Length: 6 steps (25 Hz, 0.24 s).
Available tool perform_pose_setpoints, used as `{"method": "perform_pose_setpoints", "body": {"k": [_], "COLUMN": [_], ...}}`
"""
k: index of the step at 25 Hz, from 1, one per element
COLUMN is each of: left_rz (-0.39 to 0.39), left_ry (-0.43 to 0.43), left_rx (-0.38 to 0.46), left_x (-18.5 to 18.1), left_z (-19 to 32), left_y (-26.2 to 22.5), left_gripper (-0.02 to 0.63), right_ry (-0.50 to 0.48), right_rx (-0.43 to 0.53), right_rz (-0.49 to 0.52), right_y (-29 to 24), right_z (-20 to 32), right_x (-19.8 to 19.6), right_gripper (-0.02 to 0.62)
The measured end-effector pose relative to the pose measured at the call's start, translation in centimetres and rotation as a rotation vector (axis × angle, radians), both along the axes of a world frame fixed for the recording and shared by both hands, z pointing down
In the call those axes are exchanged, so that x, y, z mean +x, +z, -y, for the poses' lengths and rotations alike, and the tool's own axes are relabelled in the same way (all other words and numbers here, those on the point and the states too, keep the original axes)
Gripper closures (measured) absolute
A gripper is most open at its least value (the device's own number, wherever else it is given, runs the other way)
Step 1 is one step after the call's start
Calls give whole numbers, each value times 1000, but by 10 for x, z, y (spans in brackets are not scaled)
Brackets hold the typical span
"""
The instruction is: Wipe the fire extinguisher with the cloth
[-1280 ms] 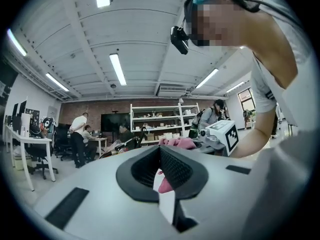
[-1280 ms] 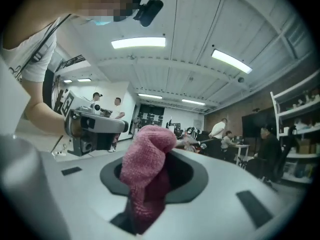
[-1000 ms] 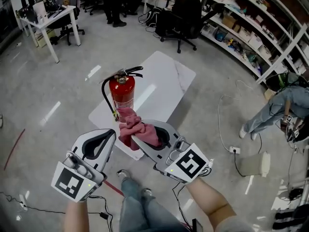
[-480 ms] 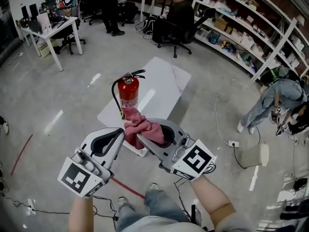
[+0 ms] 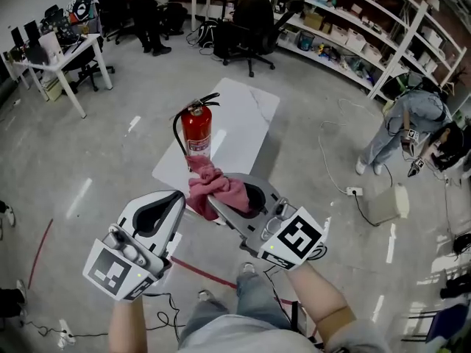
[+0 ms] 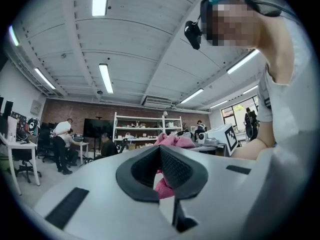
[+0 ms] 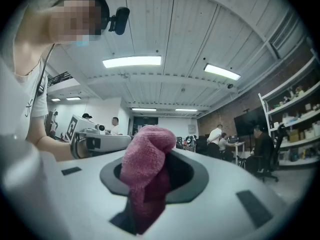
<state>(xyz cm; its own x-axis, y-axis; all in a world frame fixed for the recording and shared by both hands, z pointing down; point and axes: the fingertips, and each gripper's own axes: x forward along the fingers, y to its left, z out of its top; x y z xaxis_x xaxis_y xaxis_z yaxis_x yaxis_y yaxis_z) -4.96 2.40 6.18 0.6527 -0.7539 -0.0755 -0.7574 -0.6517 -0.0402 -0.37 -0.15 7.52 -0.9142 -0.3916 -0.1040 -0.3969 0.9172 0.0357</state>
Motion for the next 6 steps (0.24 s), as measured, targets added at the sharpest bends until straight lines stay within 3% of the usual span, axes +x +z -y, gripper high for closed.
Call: {"method": "perform_pose_setpoints", "body": {"k": [6], "left_rz": [11], "left_ry": [40], "left_rx": [-8], "left_x": [-9], "left_z": [-37], "left_y": [-3], "left_gripper": [598], "right_ry": [14], "right_rx": [18], "right_rz": [13], "right_y": [-10], "right_z": [-36], "right_x": [-17], "right_gripper": [471]}}
